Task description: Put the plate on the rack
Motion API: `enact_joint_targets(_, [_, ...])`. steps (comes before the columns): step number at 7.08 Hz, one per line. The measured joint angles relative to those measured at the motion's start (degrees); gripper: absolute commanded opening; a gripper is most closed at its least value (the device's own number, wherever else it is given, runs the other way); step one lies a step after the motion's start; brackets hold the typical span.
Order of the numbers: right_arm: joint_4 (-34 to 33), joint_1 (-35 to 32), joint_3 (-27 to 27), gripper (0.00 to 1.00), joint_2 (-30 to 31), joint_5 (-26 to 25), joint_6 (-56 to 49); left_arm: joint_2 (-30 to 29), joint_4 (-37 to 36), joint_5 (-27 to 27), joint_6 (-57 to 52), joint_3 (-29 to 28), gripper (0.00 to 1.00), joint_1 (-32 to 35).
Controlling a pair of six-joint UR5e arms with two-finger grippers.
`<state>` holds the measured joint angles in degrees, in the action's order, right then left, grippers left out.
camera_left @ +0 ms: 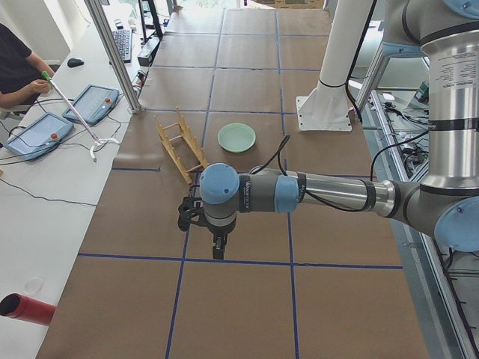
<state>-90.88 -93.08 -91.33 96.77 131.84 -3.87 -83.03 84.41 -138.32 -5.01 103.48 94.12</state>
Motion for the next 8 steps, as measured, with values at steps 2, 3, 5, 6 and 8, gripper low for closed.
enact_joint_targets(2, [0.0, 0.0, 0.0, 1.00, 0.0, 0.0, 0.0, 0.6, -0.3, 0.0, -1.1, 0.0, 1.00, 0.2])
enact_joint_targets(3, [0.0, 0.0, 0.0, 1.00, 0.0, 0.0, 0.0, 0.9, -0.4, 0.0, -1.5, 0.1, 1.00, 0.2])
enact_joint_targets(5, [0.0, 0.0, 0.0, 1.00, 0.0, 0.0, 0.0, 1.4, -0.3, -0.4, -1.7, 0.0, 1.00, 0.3])
enact_joint_targets(6, [0.0, 0.0, 0.0, 1.00, 0.0, 0.0, 0.0, 1.6, -0.1, -0.4, -1.7, -0.3, 1.00, 0.3])
enact_joint_targets(8, [0.0, 0.0, 0.0, 1.00, 0.0, 0.0, 0.0, 2.9, 0.2, -1.3, -1.8, -0.5, 1.00, 0.4])
